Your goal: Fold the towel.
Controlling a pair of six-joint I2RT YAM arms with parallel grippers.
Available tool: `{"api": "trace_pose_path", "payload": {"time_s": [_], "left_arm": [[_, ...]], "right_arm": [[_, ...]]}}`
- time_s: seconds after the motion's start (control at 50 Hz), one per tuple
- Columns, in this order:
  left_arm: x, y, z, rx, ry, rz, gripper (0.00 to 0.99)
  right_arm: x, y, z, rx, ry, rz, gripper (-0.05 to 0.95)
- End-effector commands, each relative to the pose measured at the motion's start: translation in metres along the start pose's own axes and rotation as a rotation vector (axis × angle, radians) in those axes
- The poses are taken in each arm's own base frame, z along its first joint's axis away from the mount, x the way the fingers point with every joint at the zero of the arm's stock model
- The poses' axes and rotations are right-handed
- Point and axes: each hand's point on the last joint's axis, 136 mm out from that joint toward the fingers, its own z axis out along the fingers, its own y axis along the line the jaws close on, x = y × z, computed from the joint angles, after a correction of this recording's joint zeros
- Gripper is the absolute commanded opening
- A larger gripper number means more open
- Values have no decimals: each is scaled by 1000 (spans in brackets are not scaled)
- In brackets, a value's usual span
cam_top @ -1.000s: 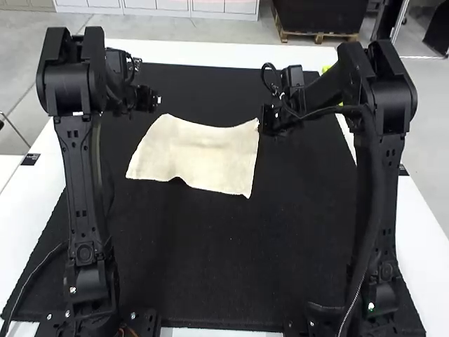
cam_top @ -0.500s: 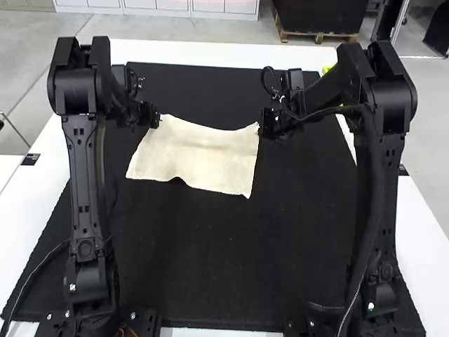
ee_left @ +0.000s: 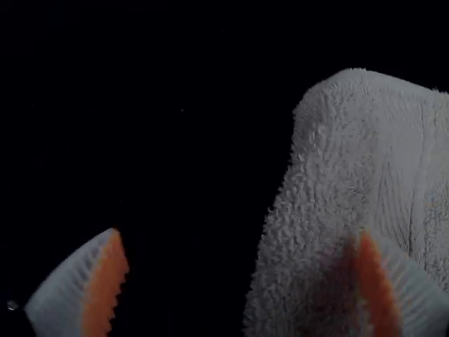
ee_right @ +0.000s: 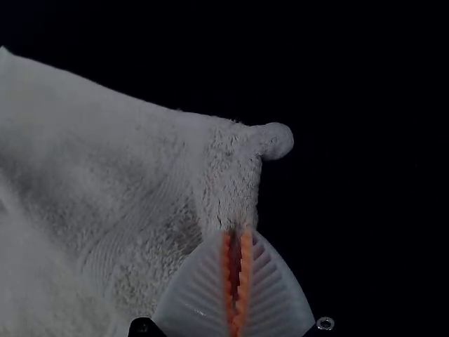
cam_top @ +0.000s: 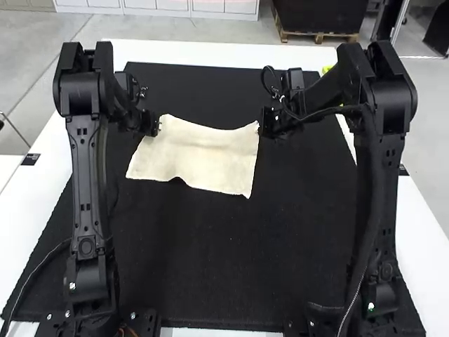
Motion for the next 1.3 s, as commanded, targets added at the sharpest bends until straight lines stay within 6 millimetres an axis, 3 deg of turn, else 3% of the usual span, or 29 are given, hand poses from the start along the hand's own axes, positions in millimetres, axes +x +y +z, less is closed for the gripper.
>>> {"api": "trace_pose_path", "payload": {"time_s": [0.0,0.02,0.04,0.12,0.34,0.7,0.92,1.28], "left_arm": [[11,0,11,-11,31,54,180],[14,3,13,-26,38,58,43],[16,4,14,-34,44,60,16],[19,6,14,-35,46,58,26],[-15,6,2,-26,-32,80,26],[-54,-3,-26,16,-117,88,26],[-57,4,-38,15,-126,79,26],[-43,17,-49,9,-113,51,26]], "right_arm": [[-22,7,-14,-21,-55,-2,-28],[-23,7,-14,-21,-57,-1,-28],[-23,7,-14,-21,-57,-1,-28],[-23,6,-14,-20,-58,1,-28],[-17,5,-13,-17,-45,3,-28],[-29,9,-22,-24,-73,9,-28],[-29,9,-22,-26,-73,14,-28],[-34,2,-27,-34,-80,24,-28]]}}
